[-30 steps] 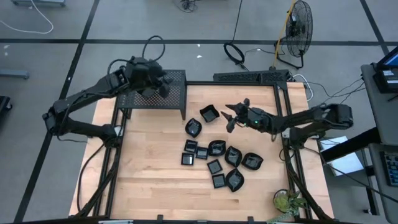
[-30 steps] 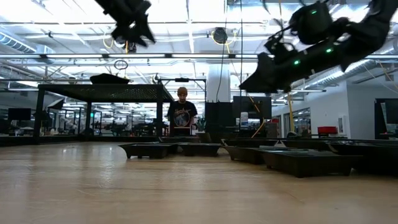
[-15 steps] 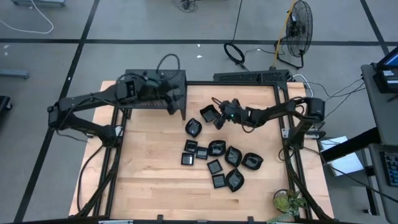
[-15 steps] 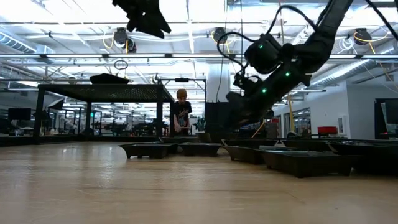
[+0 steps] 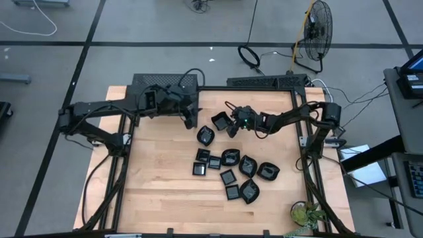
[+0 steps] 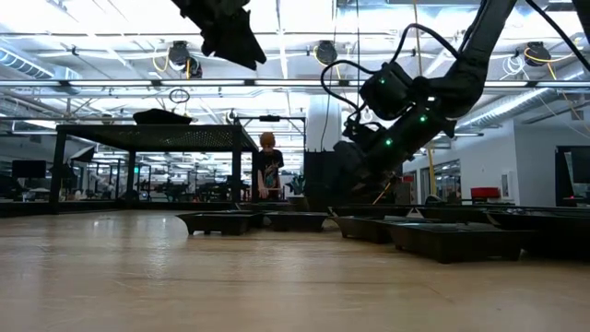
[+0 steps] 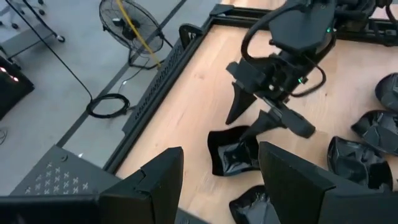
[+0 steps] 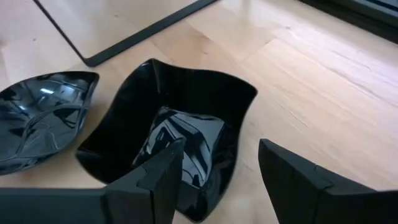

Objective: Pick & Place Mini shaped plates
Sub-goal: Stack the distorted square plate on top of the distorted square plate on the shelf

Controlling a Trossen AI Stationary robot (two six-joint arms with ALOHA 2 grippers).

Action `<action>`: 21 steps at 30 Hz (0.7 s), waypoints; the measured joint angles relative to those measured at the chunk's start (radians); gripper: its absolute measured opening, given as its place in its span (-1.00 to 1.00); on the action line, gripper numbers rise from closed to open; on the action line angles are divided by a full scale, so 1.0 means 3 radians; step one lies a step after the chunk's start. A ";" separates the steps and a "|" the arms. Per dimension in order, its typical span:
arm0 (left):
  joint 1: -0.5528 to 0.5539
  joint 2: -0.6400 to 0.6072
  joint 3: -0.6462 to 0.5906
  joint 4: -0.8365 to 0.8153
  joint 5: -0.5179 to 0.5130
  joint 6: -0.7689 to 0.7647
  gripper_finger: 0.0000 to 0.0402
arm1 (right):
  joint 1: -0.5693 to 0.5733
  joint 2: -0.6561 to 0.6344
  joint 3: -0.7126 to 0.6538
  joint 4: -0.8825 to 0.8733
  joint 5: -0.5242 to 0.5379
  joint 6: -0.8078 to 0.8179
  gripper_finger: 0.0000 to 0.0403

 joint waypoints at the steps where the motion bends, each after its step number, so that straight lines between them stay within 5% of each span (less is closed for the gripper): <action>1: 0.0000 0.0011 0.0000 -0.0006 0.0000 0.0000 0.06 | 0.0000 0.0000 0.0000 -0.0006 0.0000 0.0000 -0.04; 21: 0.0000 0.0069 0.0000 0.0062 0.0000 -0.0016 0.06 | -0.0011 0.0000 0.0000 -0.0103 -0.0009 -0.0156 -0.69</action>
